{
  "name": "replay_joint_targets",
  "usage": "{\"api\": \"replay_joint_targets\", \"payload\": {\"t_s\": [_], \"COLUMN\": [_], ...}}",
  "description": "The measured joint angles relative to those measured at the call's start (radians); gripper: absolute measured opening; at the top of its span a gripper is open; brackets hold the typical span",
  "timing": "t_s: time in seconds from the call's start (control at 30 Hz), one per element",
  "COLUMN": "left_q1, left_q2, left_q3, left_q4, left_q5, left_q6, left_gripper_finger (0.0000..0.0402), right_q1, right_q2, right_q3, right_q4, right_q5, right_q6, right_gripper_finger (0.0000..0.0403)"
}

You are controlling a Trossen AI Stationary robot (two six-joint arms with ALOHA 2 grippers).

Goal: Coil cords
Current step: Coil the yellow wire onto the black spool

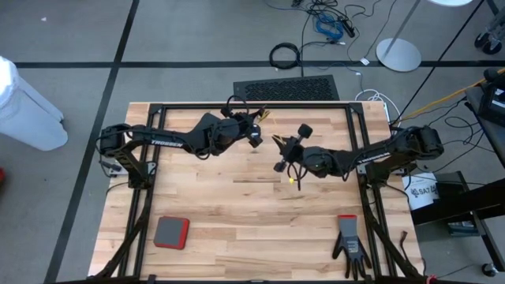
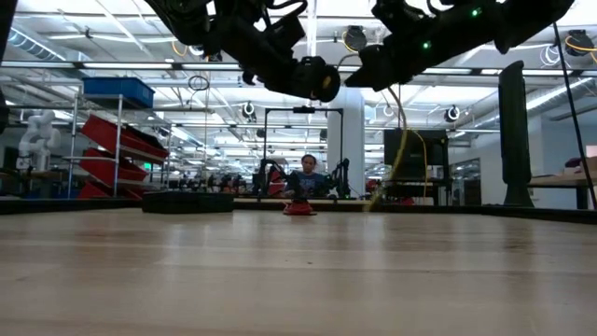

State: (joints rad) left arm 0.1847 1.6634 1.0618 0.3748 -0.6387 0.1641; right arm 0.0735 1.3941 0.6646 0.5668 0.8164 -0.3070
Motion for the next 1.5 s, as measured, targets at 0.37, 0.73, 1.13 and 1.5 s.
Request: {"api": "replay_joint_targets", "payload": {"t_s": [0.37,0.73,1.13,1.5], "left_q1": [0.0,-0.001,-0.001,-0.005], "left_q2": [0.0,0.0,0.0,0.054], "left_q3": [0.0,0.0,0.0,0.001], "left_q4": [0.02,0.019,0.006,0.021], "left_q5": [-0.018,-0.027,-0.028,-0.029], "left_q6": [0.015,0.054,0.054,0.045], "left_gripper_finger": [0.0,0.0,0.0,0.0], "right_q1": [0.125,0.197,0.21,0.187], "right_q2": [0.0,0.0,-0.001,-0.001], "right_q3": [0.0,0.0,0.087,0.16], "right_q4": [0.119,0.153,0.079,-0.069], "right_q5": [0.267,0.345,0.335,0.258], "right_q6": [-0.096,-0.101,-0.125,-0.072], "right_gripper_finger": [0.0013,0.0013,0.0002,0.0001]}}
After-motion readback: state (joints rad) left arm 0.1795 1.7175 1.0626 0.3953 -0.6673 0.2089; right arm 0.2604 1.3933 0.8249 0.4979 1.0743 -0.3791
